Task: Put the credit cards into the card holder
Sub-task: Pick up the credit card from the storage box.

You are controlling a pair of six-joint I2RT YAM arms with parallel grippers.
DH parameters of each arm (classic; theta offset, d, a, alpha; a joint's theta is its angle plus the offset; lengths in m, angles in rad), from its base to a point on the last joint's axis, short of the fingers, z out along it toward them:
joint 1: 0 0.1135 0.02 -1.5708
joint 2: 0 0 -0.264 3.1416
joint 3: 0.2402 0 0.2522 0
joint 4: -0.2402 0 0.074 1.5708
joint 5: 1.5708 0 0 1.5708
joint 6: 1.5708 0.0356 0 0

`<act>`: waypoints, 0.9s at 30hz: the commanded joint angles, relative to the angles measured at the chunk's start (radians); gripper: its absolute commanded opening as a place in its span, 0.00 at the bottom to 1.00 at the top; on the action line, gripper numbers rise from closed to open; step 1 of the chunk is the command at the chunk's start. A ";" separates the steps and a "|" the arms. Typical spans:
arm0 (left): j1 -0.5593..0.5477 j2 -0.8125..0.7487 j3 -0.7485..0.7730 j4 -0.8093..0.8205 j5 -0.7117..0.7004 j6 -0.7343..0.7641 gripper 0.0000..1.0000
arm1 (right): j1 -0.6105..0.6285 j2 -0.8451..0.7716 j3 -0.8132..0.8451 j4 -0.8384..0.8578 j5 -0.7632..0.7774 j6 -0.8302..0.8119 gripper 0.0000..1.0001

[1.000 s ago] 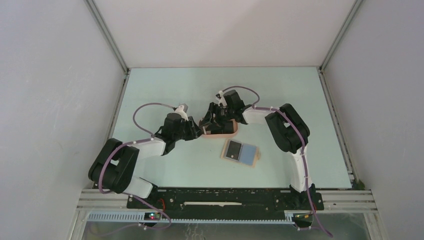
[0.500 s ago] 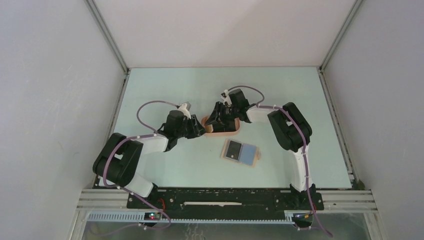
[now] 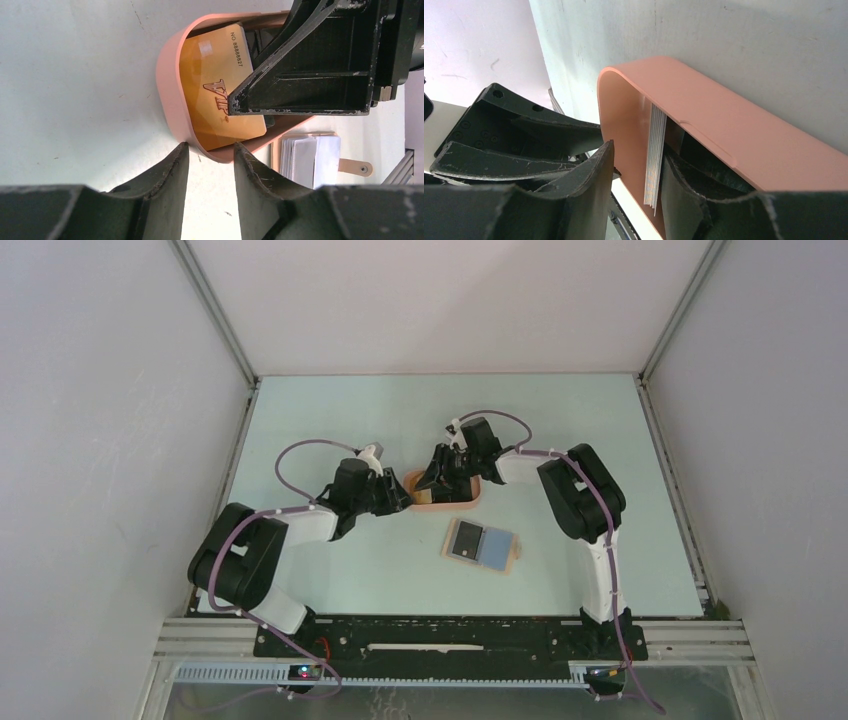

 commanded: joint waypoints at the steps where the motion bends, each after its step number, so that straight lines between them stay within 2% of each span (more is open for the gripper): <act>1: -0.006 -0.011 0.044 0.003 0.019 0.021 0.43 | -0.017 -0.020 -0.007 -0.030 -0.004 -0.017 0.46; 13: -0.006 -0.031 0.044 -0.017 0.009 0.027 0.43 | -0.039 -0.062 -0.024 -0.032 -0.063 -0.012 0.43; 21: -0.006 -0.043 0.047 -0.033 0.001 0.033 0.43 | -0.058 -0.065 -0.026 -0.052 -0.081 -0.028 0.49; 27: -0.005 -0.051 0.049 -0.043 -0.004 0.038 0.43 | -0.078 -0.078 -0.039 -0.061 -0.096 -0.037 0.47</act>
